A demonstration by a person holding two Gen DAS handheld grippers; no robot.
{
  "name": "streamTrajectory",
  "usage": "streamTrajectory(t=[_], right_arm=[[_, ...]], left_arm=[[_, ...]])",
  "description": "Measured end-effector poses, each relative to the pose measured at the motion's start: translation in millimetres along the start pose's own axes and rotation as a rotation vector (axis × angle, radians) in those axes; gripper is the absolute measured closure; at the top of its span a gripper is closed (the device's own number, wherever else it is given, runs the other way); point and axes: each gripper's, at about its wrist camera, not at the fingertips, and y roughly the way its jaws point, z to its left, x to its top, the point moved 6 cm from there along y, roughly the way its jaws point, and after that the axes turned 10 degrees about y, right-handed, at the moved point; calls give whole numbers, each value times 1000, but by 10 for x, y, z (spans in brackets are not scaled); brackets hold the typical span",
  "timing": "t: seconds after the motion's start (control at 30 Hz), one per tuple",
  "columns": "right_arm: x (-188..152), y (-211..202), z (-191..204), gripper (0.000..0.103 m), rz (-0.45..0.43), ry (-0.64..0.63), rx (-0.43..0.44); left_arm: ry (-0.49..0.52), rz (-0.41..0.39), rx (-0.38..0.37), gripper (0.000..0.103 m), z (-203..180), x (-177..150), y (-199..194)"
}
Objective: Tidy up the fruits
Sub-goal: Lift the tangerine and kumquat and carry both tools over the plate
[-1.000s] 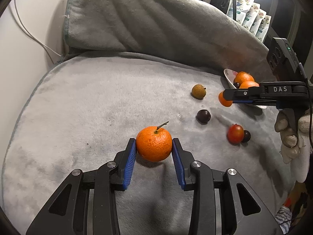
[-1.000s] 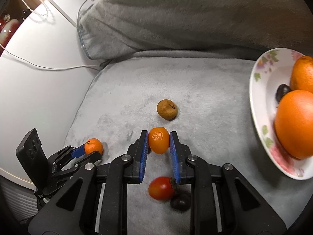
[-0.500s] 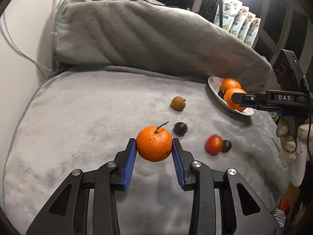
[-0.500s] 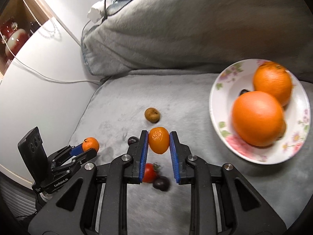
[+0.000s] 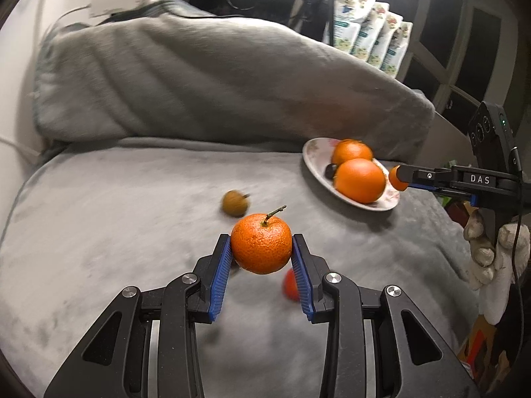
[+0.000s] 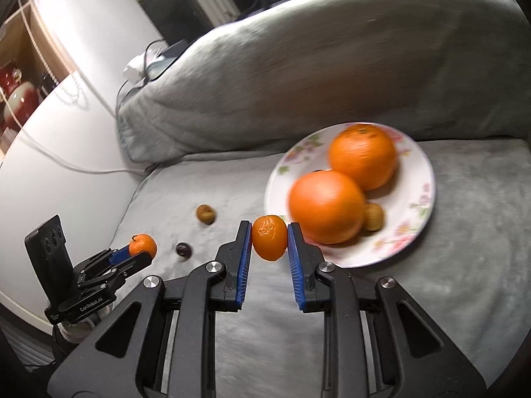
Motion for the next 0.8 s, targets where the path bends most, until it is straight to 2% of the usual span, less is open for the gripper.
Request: streamTrajectory(t=[0.33,0.8], right_arm=[[101,-203,-411,80,-50,33,-58],[232,-146,-722,80,-69,41,-117]], left_arm=[[45,-7,-54,68,-302,309,255],[72,43,-75,68,-403,595,727]])
